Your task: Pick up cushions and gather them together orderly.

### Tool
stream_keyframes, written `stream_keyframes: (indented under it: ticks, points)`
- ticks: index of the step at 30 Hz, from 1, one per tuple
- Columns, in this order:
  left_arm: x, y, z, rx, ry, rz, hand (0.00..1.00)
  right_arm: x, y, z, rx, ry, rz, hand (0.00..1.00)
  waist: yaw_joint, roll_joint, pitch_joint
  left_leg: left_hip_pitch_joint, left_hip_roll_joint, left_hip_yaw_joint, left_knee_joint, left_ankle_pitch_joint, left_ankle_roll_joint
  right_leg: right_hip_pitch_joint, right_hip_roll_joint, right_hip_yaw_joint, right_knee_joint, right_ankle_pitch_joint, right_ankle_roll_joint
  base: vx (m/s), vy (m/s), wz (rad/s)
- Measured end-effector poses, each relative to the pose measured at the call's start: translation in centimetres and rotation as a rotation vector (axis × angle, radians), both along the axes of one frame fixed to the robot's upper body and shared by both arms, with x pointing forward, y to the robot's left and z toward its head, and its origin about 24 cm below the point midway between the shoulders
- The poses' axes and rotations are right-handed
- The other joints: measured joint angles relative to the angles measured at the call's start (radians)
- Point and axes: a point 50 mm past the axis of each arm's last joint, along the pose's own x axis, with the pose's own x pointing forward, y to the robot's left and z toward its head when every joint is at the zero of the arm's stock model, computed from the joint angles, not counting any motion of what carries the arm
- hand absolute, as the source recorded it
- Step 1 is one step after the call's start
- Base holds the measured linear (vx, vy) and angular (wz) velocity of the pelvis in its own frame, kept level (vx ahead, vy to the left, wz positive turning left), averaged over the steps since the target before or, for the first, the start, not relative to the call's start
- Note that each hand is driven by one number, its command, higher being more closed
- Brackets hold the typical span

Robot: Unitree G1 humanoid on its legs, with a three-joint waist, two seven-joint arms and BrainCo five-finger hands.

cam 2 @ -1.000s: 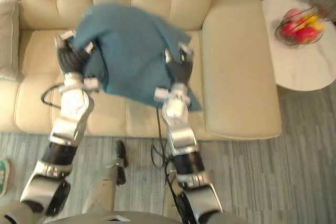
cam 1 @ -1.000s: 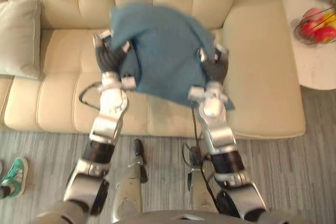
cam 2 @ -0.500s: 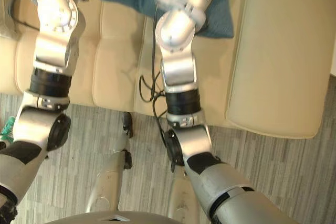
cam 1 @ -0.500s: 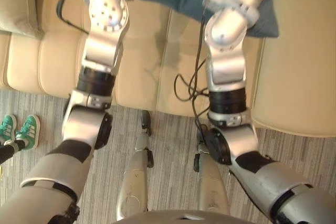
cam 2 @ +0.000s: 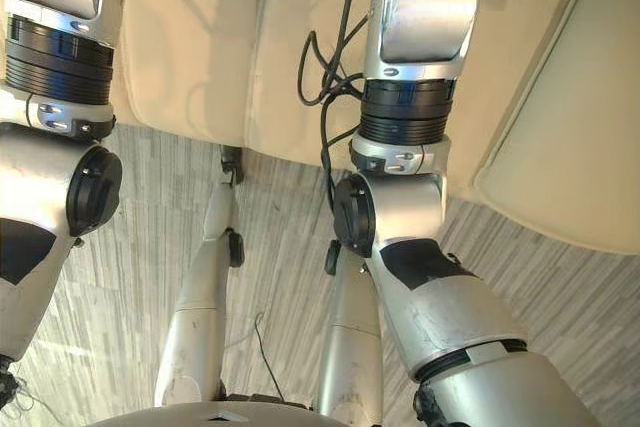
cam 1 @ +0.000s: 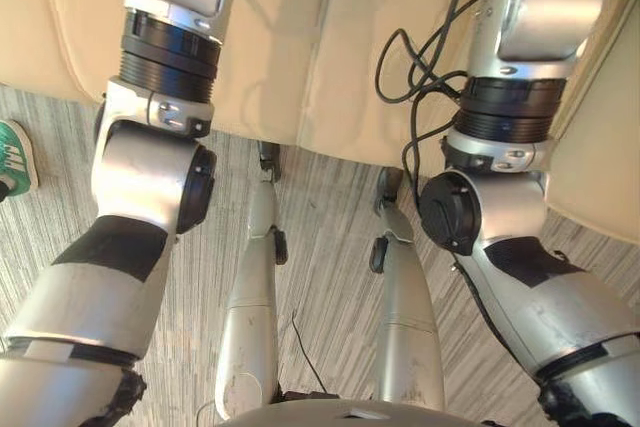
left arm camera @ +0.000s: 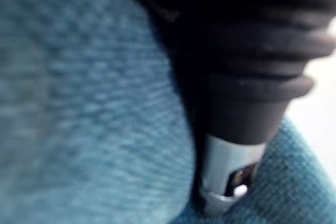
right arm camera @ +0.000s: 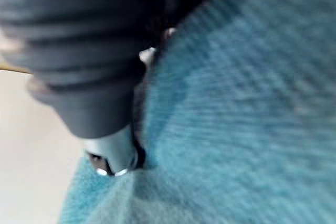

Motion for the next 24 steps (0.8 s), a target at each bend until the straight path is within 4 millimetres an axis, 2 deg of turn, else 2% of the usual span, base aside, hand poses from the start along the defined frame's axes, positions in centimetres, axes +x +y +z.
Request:
stream_keyframes:
  ticks: [2,6,8,9,10,12,15,17,20,21,24]
  points:
    - [1.0,0.8,-1.3,-0.009,0.047,0.005,0.00,1.1,0.3,-1.7,-0.024,0.065,0.021,0.00,-0.006,-0.001,0.004,0.000,-0.002,0.002,0.000,0.002,0.003,-0.006,-0.002,0.005,0.007,-0.001,0.000,-0.02,-0.083,0.01]
    - [3.6,3.8,-6.5,-0.069,0.196,0.044,0.00,3.0,1.2,-5.2,-0.128,0.190,0.069,0.00,-0.024,-0.002,0.005,0.000,-0.012,0.010,0.000,0.002,0.003,-0.030,-0.006,0.033,0.039,-0.015,0.001,-0.03,-0.083,-0.01]
    - [3.9,5.0,-9.0,-0.084,0.238,0.061,0.00,3.6,1.5,-6.5,-0.176,0.233,0.087,0.00,-0.038,-0.008,0.009,0.004,-0.016,0.010,0.000,0.002,0.003,-0.038,-0.007,0.045,0.059,-0.030,-0.001,-0.05,-0.080,0.02]
    - [4.1,5.2,-9.6,-0.087,0.251,0.066,0.00,3.8,1.5,-6.9,-0.184,0.247,0.090,0.00,-0.040,-0.012,0.011,0.007,-0.017,0.011,0.000,0.002,0.003,-0.038,-0.007,0.049,0.064,-0.032,-0.001,-0.06,-0.101,0.00]
    - [4.5,5.8,-11.2,-0.094,0.296,0.076,0.00,4.2,1.3,-7.9,-0.198,0.282,0.095,0.00,-0.045,-0.017,0.014,0.018,-0.017,0.013,0.000,-0.011,-0.012,-0.038,-0.006,0.057,0.078,-0.037,0.002,-0.05,-0.086,-0.01]
    - [4.8,6.5,-12.5,-0.119,0.334,0.075,0.00,4.4,1.2,-8.8,-0.204,0.311,0.097,0.00,-0.046,-0.029,0.021,0.035,-0.015,0.017,-0.001,-0.046,-0.044,-0.037,-0.004,0.073,0.093,-0.036,0.009,-0.06,-0.102,-0.06]
    - [5.2,7.8,-14.8,-0.159,0.396,0.086,0.00,4.7,0.8,-10.1,-0.207,0.344,0.120,0.00,-0.045,-0.037,0.026,0.066,-0.013,0.041,-0.001,-0.050,-0.043,-0.027,-0.001,0.099,0.104,-0.032,0.016,-0.05,-0.122,-0.14]
    - [5.3,8.4,-16.0,-0.183,0.425,0.080,0.00,4.3,0.1,-10.8,-0.202,0.341,0.109,0.00,-0.046,-0.037,0.026,0.089,-0.011,0.048,-0.001,-0.043,-0.034,-0.020,0.003,0.106,0.120,-0.034,0.015,-0.04,-0.162,-0.13]
    - [5.2,8.9,-16.4,-0.197,0.428,0.072,0.00,3.8,-1.5,-11.3,-0.209,0.332,0.082,0.00,-0.054,-0.037,0.026,0.115,0.002,0.048,-0.001,-0.035,-0.024,0.005,0.018,0.104,0.123,-0.036,0.012,-0.03,-0.154,-0.09]
    - [5.2,9.2,-16.7,-0.188,0.430,0.079,0.00,3.4,-2.7,-11.9,-0.210,0.338,0.060,0.00,-0.060,-0.037,0.026,0.140,0.009,0.049,-0.001,-0.035,-0.024,0.027,0.025,0.100,0.129,-0.040,0.004,-0.03,-0.176,-0.04]
    - [4.7,10.2,-17.3,-0.153,0.420,0.099,0.00,2.5,-4.5,-13.0,-0.239,0.348,0.015,0.00,-0.066,-0.037,0.026,0.191,0.018,0.050,-0.001,-0.036,-0.020,0.069,0.036,0.097,0.142,-0.050,-0.004,-0.03,-0.181,-0.07]
